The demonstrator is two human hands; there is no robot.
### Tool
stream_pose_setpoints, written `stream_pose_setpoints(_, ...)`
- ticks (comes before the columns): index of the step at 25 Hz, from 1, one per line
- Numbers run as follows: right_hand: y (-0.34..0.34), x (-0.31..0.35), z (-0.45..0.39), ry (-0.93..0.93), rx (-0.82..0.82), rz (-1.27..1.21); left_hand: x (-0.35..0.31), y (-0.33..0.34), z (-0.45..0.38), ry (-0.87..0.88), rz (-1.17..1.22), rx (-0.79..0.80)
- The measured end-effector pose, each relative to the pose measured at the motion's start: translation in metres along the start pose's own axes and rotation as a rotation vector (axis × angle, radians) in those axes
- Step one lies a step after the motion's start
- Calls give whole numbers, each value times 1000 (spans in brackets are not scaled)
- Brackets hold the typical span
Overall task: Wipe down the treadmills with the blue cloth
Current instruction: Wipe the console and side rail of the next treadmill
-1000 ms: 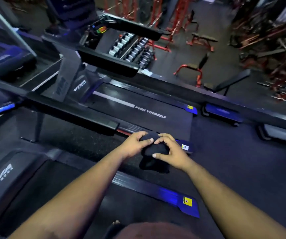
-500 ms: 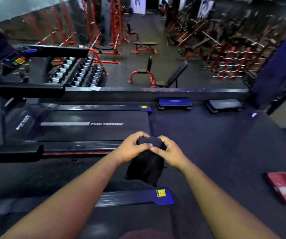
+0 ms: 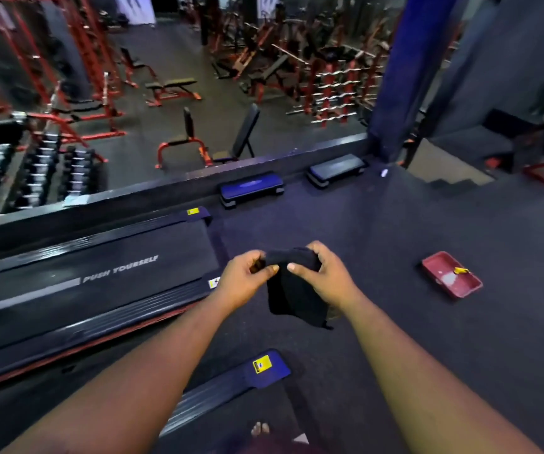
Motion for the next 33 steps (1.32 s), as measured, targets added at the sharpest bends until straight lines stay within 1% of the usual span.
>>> stream_pose_setpoints(2, -29, -20, -7, 44, -83, 76, -5, 31, -28, 38, -21, 69)
stream_pose_setpoints(6, -75, -44, -15, 69, -179, 176, -25, 90, -66, 73, -7, 209)
stream_pose_setpoints(9, -101, -61, -15, 90, -246, 221, -46, 129, -82, 158, -37, 342)
stream_pose_setpoints(12, -134, -81, -16, 76, -281, 304, -61, 159, -96, 224, -133, 357)
stream_pose_setpoints(14, -157, -99, -19, 83, -271, 387, -69, 176, -106, 240, -197, 351)
stream_pose_setpoints(17, -184, -138, -29, 132, -163, 555, -68, 206, -125, 280, -271, 342)
stream_pose_setpoints(19, -198, -181, -39, 103, -126, 624, -52, 239, -135, 282, -313, 295)
stream_pose_setpoints(21, -205, -244, -53, 77, -167, 531, -18, 289, -150, 275, -271, 206)
stream_pose_setpoints(24, -198, -358, -68, 45, -309, 245, 53, 378, -158, 276, -99, 2)
stream_pose_setpoints(26, -201, -417, -64, 43, -360, 106, 80, 432, -148, 238, -19, -60)
stream_pose_setpoints(28, -216, -438, -52, 67, -385, 34, 70, 456, -135, 169, 20, -57)
stream_pose_setpoints(31, -249, -436, -39, 131, -428, 31, 39, 472, -132, 136, 42, -49)
stream_pose_setpoints(33, -262, -439, -44, 232, -401, 55, 28, 481, -138, 102, 67, -57)
Point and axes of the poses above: each hand's wrist, its own z-axis away from the middle knuckle, its own y-axis out of the palm, x = y × z, the point moved 2 cm from there along -z, towards the middle knuckle, and after that the axes turned 6 degrees about -x, right-handed, at the moved point
